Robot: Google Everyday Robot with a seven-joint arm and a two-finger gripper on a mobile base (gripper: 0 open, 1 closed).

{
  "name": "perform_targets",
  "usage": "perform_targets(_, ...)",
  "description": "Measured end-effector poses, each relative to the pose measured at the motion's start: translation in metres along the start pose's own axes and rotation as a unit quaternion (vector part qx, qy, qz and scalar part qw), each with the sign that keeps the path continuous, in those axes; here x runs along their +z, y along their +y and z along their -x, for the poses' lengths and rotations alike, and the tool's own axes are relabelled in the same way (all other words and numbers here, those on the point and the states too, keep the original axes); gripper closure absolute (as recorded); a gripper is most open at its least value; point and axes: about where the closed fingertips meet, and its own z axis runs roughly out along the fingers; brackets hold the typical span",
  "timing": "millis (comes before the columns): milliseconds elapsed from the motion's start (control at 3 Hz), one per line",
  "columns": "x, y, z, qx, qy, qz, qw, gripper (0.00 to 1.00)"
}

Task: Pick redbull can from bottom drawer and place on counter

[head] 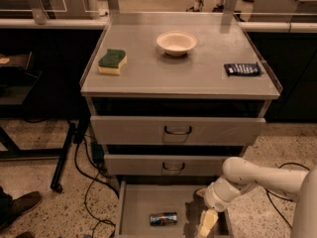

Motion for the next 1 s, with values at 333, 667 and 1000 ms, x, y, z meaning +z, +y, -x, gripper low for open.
perform_targets(333, 0.056, -0.020, -0.013, -0.018, -0.017, 0.013, 0.9996, 0.00)
perform_targets(667, 0.064, -0.017, -0.011, -0.024, -0.016, 0.014, 0.9995, 0.00)
perform_targets(1000, 0.086, -0.031, -0.011, -0.026, -0.044, 0.008, 0.9986, 0.00)
